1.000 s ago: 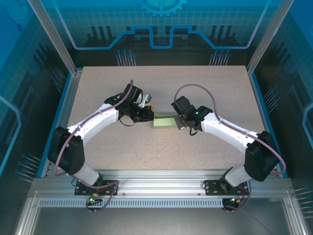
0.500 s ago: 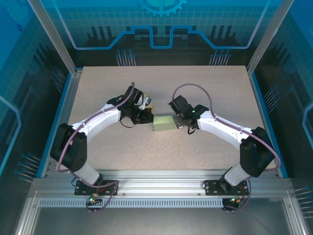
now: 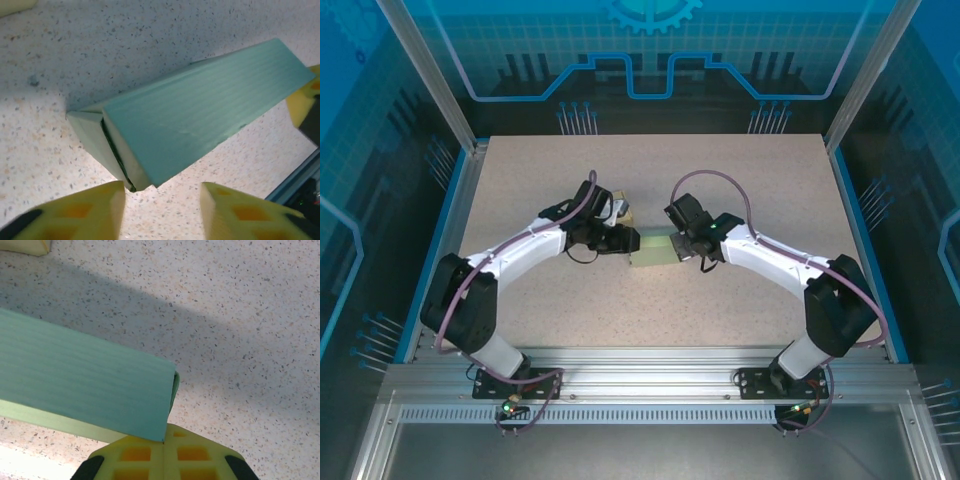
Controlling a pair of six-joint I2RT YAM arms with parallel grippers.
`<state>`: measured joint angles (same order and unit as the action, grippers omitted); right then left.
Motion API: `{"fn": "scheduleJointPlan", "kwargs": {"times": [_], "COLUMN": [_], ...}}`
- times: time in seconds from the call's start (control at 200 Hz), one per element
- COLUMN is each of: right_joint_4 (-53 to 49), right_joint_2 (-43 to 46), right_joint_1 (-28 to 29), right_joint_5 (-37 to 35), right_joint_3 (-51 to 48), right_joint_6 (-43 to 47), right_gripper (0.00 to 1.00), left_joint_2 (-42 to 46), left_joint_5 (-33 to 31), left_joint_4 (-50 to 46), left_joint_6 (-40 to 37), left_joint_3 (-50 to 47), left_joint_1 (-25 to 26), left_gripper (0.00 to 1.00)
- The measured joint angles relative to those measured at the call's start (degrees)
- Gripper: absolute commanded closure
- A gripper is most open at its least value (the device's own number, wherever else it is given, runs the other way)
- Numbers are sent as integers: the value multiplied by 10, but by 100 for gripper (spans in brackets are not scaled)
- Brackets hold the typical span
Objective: Fold the paper box
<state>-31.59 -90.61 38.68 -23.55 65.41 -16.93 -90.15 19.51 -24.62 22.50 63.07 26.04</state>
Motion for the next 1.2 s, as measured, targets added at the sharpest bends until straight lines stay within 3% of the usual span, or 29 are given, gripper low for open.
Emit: {"fn": "scheduleJointPlan", "kwargs": {"times": [0.115,0.355,0.52,0.855,1.201], "right_joint_4": [5,13,15,15,-13], "right_joint_2": [-2,-5,-6,-6,5], "right_joint_1": [0,0,0,0,-3], "right_joint_5": [1,2,2,2,0], "right_joint_3": [0,0,0,0,0], "right_joint_6": [0,0,0,0,-19], "right_gripper": [100,100,100,100,56], "left_joint_2": [41,115,87,10,0], "left_joint_5": [-15,-87,-115,-136,-153], "left_joint_4": [-5,7,63,121,225], "left_joint_6": [-6,-2,12,45,76], "left_joint_3": [-6,-6,-19,-53,-106], "left_joint_1": [0,0,2,19,34], "left_gripper": [24,23,25,46,53]}}
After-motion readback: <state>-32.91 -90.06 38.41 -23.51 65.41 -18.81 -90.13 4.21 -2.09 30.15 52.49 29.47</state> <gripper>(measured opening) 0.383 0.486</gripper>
